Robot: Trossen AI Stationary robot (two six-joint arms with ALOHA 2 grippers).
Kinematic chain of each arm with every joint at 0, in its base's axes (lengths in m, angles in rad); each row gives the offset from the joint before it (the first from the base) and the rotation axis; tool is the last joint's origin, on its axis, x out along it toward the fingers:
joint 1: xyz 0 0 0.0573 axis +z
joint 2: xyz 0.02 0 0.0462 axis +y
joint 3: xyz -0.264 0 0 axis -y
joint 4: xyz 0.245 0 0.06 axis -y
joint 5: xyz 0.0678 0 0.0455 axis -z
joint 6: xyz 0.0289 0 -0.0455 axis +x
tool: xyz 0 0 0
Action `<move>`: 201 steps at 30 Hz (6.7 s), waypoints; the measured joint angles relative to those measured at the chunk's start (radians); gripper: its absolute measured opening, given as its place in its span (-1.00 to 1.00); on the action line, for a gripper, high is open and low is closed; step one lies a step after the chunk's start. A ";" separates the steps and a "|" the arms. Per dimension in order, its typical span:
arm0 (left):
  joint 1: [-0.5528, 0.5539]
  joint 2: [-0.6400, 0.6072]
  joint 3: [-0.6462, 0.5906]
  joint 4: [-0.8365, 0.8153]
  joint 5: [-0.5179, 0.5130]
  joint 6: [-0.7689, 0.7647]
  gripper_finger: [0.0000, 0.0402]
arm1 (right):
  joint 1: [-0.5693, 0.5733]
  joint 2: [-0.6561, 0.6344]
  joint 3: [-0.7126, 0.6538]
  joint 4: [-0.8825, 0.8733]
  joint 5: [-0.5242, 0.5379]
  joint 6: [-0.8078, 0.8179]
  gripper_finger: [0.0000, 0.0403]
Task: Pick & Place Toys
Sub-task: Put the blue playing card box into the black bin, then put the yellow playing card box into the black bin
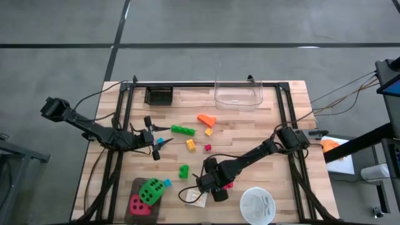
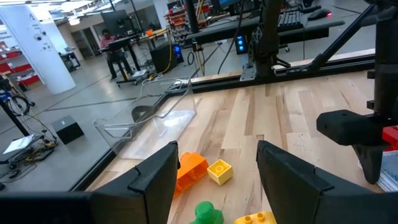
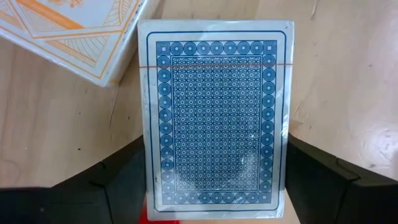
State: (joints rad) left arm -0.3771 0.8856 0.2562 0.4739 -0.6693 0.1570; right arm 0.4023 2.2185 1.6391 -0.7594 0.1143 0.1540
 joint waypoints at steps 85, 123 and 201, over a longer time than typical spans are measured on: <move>0.283 0.452 0.275 -0.020 0.469 -0.451 -0.68 | -0.093 -0.109 0.075 0.016 0.921 -0.188 0.77; 0.994 0.001 0.142 -0.442 0.813 -0.548 -0.68 | 0.021 -0.793 -0.949 1.383 0.019 -0.379 0.10; 0.607 -0.289 0.192 -0.523 0.666 -0.310 0.27 | 0.009 -0.596 -0.821 1.180 0.109 -0.181 0.10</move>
State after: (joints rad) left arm 0.2294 0.5968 0.4484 -0.0486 -0.0029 -0.1528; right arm 0.4113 1.6225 0.8178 0.4208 0.2235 -0.0269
